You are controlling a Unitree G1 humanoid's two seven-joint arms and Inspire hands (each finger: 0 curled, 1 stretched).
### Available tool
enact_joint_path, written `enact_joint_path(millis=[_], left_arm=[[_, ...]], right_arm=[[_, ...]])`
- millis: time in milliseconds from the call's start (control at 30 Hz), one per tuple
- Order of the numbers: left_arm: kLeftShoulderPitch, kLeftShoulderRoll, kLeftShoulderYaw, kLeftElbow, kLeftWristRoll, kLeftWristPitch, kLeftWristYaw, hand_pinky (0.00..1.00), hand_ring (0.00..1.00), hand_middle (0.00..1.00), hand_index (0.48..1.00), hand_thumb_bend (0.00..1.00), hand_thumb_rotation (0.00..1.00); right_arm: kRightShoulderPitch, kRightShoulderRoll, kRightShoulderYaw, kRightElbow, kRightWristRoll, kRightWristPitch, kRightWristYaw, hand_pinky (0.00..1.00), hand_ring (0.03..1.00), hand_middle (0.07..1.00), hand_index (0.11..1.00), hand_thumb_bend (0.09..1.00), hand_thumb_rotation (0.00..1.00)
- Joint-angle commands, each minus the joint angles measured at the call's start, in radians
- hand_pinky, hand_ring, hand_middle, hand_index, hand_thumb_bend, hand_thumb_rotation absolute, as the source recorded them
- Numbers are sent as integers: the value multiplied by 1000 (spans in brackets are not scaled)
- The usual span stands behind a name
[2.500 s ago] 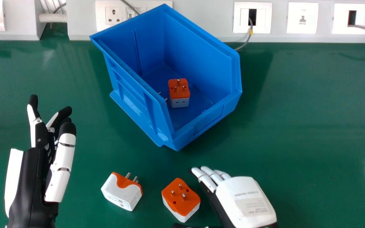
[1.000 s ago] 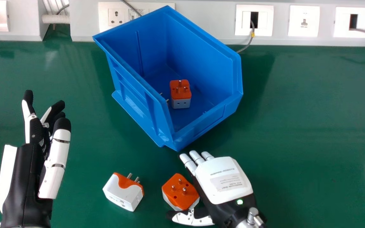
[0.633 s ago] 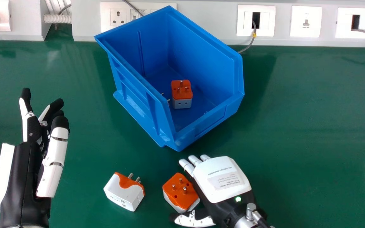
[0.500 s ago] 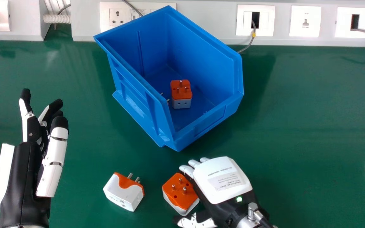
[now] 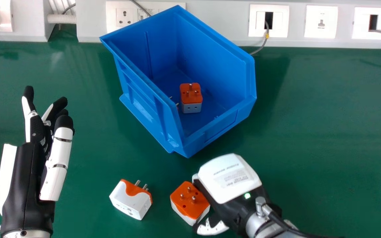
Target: Pick all objects and put in blue box
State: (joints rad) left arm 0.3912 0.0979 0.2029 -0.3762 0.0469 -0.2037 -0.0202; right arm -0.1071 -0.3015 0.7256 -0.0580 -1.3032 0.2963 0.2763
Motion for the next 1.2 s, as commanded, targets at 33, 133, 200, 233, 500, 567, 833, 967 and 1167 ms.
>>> enact_joint_path(millis=[33,133,200,233,500,567,833,967,1167], left_arm=[[0,5,-1,-26,7,-11,1,825,906,915,890,294,901],[1,3,0,-27,2,-9,1,827,906,914,889,294,888],[2,2,1,-27,1,-6,2,827,906,914,890,297,885],[3,2,1,-28,-2,-4,1,826,906,914,889,297,884],[8,2,2,-29,-5,-3,-1,830,910,917,892,276,877],[9,0,2,-29,-5,-3,0,828,909,917,892,272,870],[7,5,6,-15,-11,-12,-2,842,915,923,901,261,876],[6,4,5,-18,-15,-10,-4,843,916,922,899,262,860],[4,5,5,-16,-11,-12,-3,835,912,919,893,296,860]], right_arm=[[42,-7,12,67,10,3,57,414,479,569,617,452,514],[29,10,11,82,14,1,62,434,502,588,629,441,561],[20,25,13,97,9,9,66,443,510,589,629,459,574],[17,30,14,102,9,11,68,444,511,588,629,465,574],[-6,51,30,116,-2,12,79,476,535,603,635,539,630],[-12,50,37,117,-6,10,92,477,539,612,651,536,662],[-9,33,40,97,2,-3,95,508,557,628,660,628,743],[-17,35,48,108,-12,1,108,519,561,631,667,784,839],[-16,45,48,114,-14,1,100,498,538,603,636,928,888]])
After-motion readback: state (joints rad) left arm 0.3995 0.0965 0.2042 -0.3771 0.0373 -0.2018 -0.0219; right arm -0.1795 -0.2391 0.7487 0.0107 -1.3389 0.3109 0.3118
